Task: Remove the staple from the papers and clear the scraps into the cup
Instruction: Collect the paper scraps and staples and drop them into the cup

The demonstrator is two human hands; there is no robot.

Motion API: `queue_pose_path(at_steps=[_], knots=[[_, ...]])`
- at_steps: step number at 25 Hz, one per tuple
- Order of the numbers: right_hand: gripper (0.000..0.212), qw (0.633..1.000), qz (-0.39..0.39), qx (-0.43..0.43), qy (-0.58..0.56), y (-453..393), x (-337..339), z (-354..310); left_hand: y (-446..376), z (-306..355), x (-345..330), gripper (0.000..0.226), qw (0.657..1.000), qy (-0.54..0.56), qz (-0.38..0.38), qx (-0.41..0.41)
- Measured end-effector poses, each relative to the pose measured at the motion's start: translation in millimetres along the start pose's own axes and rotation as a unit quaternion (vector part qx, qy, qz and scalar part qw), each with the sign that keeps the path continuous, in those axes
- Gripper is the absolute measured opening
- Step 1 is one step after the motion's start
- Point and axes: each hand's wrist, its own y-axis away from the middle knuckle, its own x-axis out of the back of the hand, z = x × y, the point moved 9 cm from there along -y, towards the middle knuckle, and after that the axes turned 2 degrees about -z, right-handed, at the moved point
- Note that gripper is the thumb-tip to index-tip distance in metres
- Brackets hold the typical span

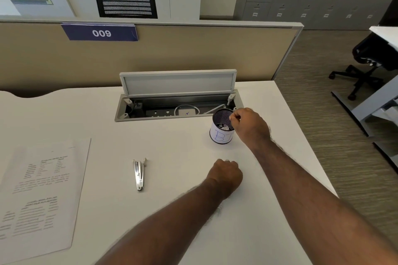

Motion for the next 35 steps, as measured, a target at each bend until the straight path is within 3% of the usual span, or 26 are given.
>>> queue_pose_path(at_steps=[8,17,22,26,30,33,35], knots=[[0.023,1.0,-0.012,-0.003,0.019,-1,-1,2,-10,0,-1,0.022,0.999,0.008,-0.035,0.025],[0.028,0.995,-0.049,0.036,0.077,-8,-15,-3,-16,-3,-7,0.021,0.997,0.045,-0.024,0.051],[0.027,0.999,-0.031,0.014,-0.006,-11,-9,8,-10,-9,-11,0.023,0.996,0.07,-0.013,0.059],[0.016,0.992,-0.028,0.0,-0.119,-6,-7,15,-1,-24,-16,0.019,0.989,0.122,0.019,0.083],[0.006,0.986,0.0,-0.016,-0.164,9,4,24,22,-56,-27,0.027,0.958,0.23,0.088,0.148],[0.005,0.99,-0.081,-0.049,-0.106,46,-19,54,55,-69,-37,0.039,0.945,0.208,0.174,0.181],[0.007,0.983,-0.15,-0.077,-0.072,80,-44,78,71,-67,-48,0.051,0.946,0.175,0.182,0.204]])
